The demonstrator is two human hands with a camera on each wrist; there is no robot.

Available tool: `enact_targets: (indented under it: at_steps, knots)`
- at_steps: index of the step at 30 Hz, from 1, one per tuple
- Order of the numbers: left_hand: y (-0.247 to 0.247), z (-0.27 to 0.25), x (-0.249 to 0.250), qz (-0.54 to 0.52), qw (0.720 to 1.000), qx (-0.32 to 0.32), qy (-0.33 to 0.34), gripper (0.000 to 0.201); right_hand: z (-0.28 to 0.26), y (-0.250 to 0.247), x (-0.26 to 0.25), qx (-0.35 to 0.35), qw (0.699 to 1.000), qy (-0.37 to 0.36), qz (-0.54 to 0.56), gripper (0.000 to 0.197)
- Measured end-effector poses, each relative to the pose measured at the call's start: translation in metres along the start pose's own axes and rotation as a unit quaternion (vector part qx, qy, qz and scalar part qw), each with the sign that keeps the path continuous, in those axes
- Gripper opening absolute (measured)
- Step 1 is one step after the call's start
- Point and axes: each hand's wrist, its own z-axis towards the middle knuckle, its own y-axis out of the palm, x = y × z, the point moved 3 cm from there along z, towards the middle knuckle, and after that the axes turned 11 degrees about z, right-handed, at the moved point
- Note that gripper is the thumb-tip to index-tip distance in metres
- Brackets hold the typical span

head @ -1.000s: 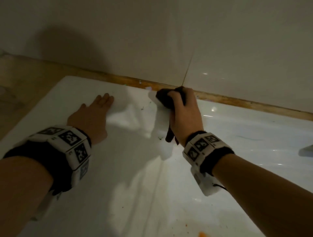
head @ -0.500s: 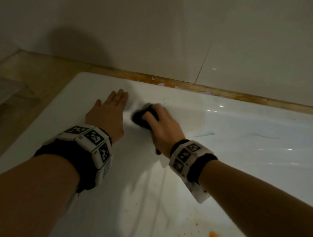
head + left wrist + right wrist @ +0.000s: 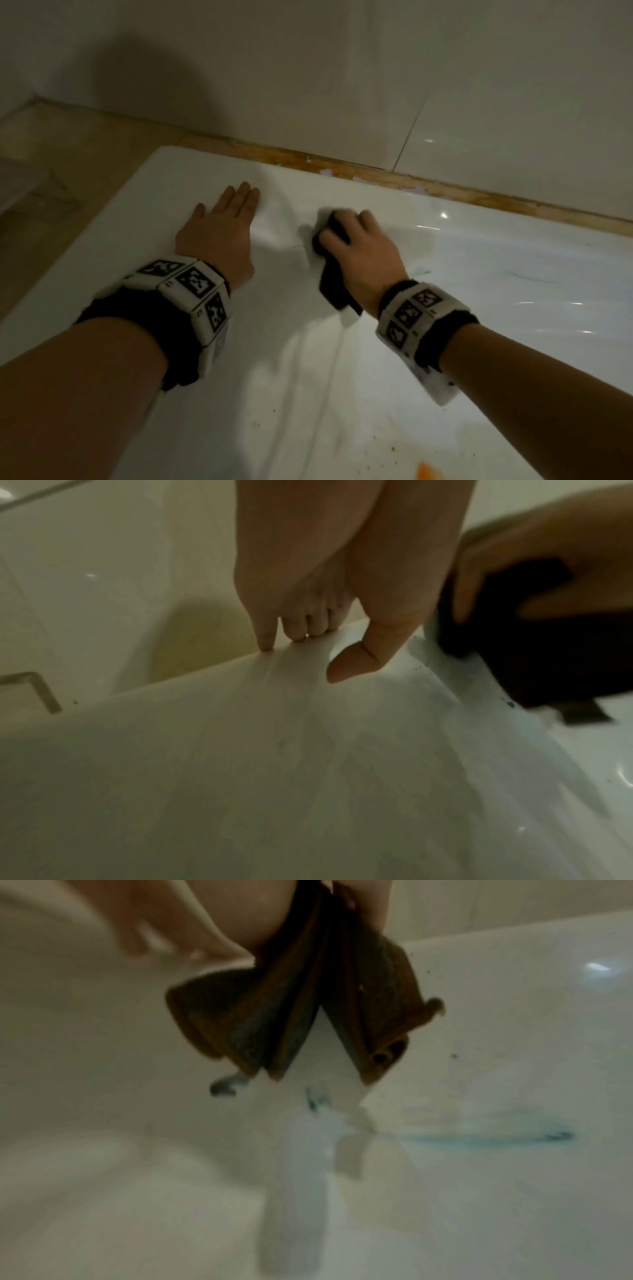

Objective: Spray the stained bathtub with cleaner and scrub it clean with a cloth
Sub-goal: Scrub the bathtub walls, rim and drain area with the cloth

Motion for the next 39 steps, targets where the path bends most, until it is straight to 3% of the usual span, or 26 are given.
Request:
enact_targets:
  at_steps: [2,4,6,9,13,15,18,22,26,28,29,31,33,35,37,39]
  knots:
    - [0.001,-0.001,0.001,0.009,1.0,-0.001,-0.005,0.089,-0.017,0.004,0.017,-0.015,0.999,0.03,0.03,0.041]
    - [0.004,-0.002,0.002,0.027,1.0,0.002,-0.01,0.091,-0.038,-0.008,0.034,0.099,0.98,0.132,0.115,0.028]
    - [0.007,-0.002,0.003,0.041,0.999,0.008,-0.014,0.094,-0.064,-0.017,0.054,0.198,0.931,0.268,0.149,0.027]
    - [0.008,-0.001,0.004,0.046,0.999,0.015,-0.017,0.094,-0.104,-0.025,0.081,0.32,0.828,0.443,0.124,0.031]
    - [0.009,0.001,0.003,0.053,0.998,0.017,-0.01,0.092,-0.096,-0.018,0.096,0.333,0.727,0.575,0.176,0.042]
    - [0.011,0.003,0.002,0.056,0.998,0.019,-0.009,0.096,-0.071,0.0,0.089,0.28,0.706,0.613,0.218,0.063]
    - [0.015,0.005,0.0,0.07,0.997,0.002,-0.011,0.122,-0.042,0.037,0.057,0.234,0.728,0.602,0.228,0.065]
    - [0.019,0.002,0.003,0.1,0.995,-0.004,-0.02,0.137,-0.024,0.078,0.004,0.113,0.831,0.503,0.21,0.056]
    - [0.019,0.001,0.006,0.105,0.994,0.001,-0.032,0.135,-0.037,0.084,-0.014,-0.007,0.929,0.314,0.194,0.07]
    - [0.018,0.0,0.006,0.101,0.994,0.0,-0.031,0.133,-0.047,0.081,-0.014,-0.068,0.954,0.219,0.194,0.058]
    - [0.017,0.0,0.005,0.101,0.994,0.0,-0.029,0.133,-0.05,0.074,-0.012,-0.054,0.956,0.198,0.208,0.045]
    - [0.017,0.0,0.004,0.104,0.994,-0.003,-0.026,0.134,-0.05,0.048,-0.003,0.083,0.929,0.233,0.273,0.024]
    - [0.018,0.0,0.003,0.105,0.994,-0.001,-0.023,0.133,-0.048,0.017,0.012,0.266,0.873,0.295,0.283,0.029]
    - [0.019,0.001,0.003,0.098,0.995,0.005,-0.024,0.13,-0.044,-0.004,0.023,0.368,0.83,0.331,0.257,0.036]
    - [0.019,0.001,0.003,0.095,0.995,0.005,-0.024,0.129,-0.032,-0.003,0.014,0.367,0.832,0.347,0.231,0.038]
    - [0.019,0.001,0.002,0.098,0.995,0.004,-0.021,0.13,-0.018,0.02,-0.001,0.305,0.867,0.316,0.236,0.038]
